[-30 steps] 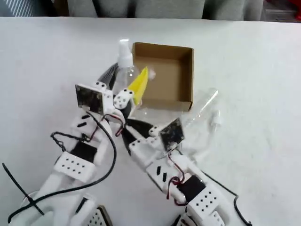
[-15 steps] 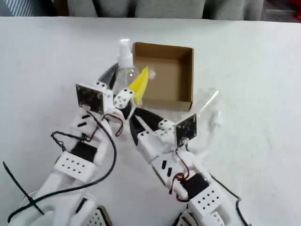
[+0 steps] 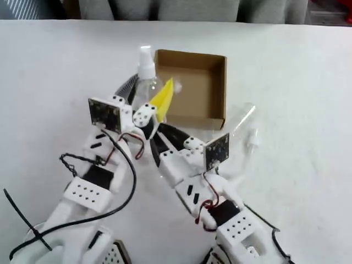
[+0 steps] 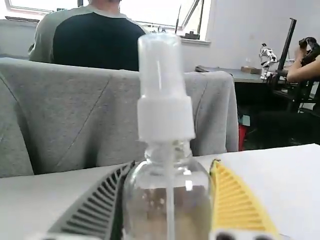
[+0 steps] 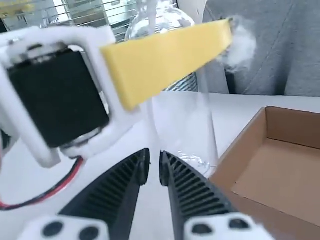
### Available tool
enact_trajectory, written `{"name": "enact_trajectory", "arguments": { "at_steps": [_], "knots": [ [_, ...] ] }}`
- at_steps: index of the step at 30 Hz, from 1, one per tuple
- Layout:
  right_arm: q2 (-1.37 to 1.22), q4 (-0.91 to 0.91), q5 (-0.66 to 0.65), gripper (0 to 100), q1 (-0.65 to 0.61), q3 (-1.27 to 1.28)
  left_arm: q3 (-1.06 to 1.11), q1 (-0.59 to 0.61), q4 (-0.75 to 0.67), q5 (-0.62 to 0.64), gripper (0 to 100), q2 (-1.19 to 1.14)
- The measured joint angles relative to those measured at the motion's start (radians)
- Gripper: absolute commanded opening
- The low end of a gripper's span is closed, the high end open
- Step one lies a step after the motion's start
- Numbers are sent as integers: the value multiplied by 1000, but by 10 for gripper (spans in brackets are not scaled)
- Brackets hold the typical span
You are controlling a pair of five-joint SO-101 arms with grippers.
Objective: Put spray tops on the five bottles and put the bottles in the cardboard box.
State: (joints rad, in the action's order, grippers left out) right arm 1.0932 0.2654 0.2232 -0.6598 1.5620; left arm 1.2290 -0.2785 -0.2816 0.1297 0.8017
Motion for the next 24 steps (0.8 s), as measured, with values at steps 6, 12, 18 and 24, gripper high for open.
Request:
{"name": "enact_trajectory", "arguments": {
  "at_steps": [6,12,18,24],
  "knots": [
    [-175,163,0,17,20,-8,0,3,0,0,20,0],
    [-299,181,3,17,52,-71,0,6,0,-2,20,-2],
    [-324,181,3,17,58,-84,0,6,0,-2,20,-2],
    [-319,181,3,17,58,-83,0,6,0,-2,20,-2]
  ]
}}
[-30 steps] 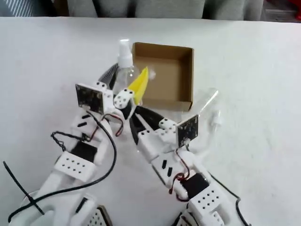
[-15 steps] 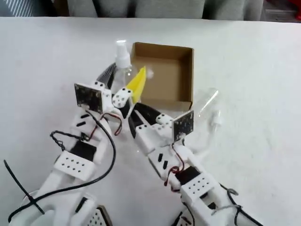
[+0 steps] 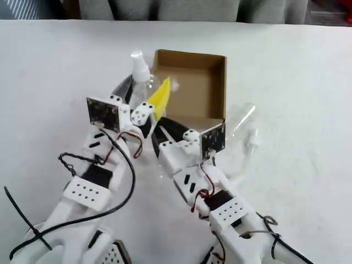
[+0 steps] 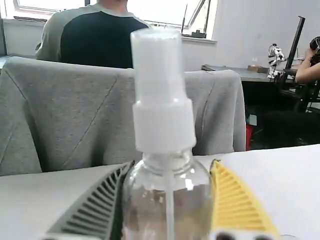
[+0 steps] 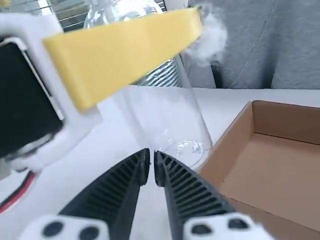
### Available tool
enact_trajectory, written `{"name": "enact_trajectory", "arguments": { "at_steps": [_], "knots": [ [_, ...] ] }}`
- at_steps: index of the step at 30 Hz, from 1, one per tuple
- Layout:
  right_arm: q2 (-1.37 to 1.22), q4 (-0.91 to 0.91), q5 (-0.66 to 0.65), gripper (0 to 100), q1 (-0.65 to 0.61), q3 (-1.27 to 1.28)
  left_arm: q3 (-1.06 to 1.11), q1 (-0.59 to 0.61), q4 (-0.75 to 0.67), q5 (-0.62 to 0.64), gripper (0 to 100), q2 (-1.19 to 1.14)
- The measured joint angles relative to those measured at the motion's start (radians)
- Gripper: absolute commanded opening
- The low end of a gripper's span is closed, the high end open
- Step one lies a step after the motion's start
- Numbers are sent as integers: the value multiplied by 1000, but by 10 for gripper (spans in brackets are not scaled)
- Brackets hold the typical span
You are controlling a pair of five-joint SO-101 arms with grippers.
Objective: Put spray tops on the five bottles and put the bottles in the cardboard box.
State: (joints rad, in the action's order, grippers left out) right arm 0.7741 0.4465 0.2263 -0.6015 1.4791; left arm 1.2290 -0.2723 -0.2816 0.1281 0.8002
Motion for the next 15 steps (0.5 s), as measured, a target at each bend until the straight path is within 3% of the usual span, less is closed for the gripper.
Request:
{"name": "enact_trajectory", "arguments": {
  "at_steps": [7,15],
  "knots": [
    [207,-54,0,17,11,84,0,-5,0,2,20,0],
    [589,-557,0,17,41,94,-8,-5,0,2,20,-8]
  ]
}}
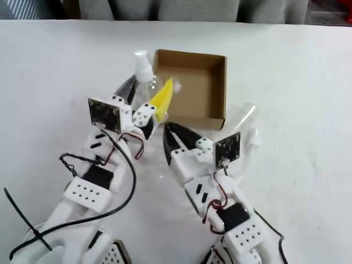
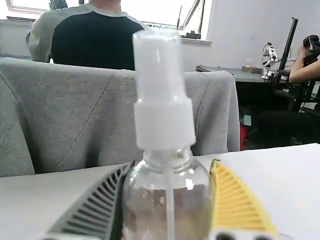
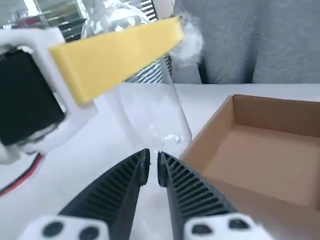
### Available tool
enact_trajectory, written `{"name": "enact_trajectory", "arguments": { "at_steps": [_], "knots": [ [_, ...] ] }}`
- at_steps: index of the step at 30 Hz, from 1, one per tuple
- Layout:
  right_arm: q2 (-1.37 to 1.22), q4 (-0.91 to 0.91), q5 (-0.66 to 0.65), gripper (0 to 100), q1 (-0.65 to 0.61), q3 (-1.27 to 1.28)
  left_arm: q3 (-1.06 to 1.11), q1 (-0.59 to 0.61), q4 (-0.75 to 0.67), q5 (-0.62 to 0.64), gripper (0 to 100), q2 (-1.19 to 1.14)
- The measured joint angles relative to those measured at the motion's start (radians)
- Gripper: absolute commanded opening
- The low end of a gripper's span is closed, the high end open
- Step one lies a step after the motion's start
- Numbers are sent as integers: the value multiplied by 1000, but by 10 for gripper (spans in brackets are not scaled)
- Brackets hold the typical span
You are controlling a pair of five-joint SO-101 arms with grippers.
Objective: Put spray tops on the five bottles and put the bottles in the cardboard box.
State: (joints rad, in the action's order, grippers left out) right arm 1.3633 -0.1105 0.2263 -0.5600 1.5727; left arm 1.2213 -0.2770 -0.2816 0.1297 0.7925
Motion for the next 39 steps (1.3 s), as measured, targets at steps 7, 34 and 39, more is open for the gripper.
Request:
{"name": "enact_trajectory", "arguments": {
  "at_steps": [7,34,39],
  "knots": [
    [261,-356,0,17,143,72,-226,17,-11,0,20,-256],
    [422,-453,-37,17,293,109,-727,40,-535,-103,20,-1217],
    [422,-453,-37,17,293,109,-795,55,-535,-103,20,-1298]
  ]
}}
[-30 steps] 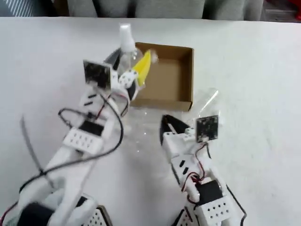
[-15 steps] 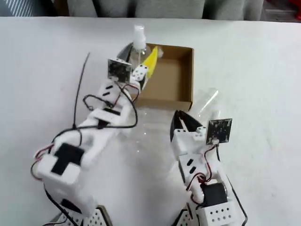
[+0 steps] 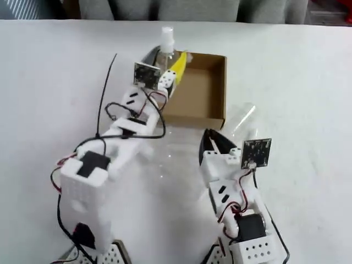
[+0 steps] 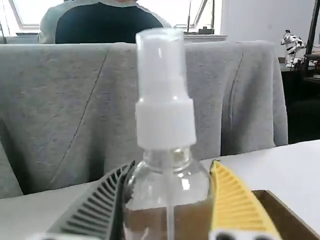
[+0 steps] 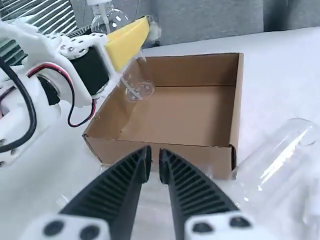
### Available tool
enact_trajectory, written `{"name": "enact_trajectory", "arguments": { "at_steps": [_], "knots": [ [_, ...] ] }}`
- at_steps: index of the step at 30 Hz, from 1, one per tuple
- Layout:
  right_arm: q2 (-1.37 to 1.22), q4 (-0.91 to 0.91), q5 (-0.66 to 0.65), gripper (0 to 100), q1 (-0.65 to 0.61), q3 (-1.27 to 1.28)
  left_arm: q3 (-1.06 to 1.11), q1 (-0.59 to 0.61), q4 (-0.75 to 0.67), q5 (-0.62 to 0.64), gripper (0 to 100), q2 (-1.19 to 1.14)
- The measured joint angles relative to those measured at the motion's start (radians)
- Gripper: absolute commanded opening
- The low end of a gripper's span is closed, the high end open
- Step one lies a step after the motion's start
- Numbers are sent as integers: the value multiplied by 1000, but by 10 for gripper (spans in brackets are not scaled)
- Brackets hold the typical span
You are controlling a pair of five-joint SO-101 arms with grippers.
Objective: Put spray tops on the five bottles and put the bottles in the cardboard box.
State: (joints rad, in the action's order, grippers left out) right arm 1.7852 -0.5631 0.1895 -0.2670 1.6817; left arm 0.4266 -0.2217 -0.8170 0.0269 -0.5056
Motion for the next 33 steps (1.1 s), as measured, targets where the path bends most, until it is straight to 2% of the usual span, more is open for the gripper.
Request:
{"name": "enact_trajectory", "arguments": {
  "at_steps": [14,23,30,33],
  "knots": [
    [0,0,0,17,0,0,-178,14,0,0,20,-196],
    [0,0,0,17,0,0,-382,41,0,0,20,-362],
    [0,0,0,17,0,0,-459,41,5,0,20,-402],
    [0,0,0,17,0,0,-468,41,48,0,20,-402]
  ]
}}
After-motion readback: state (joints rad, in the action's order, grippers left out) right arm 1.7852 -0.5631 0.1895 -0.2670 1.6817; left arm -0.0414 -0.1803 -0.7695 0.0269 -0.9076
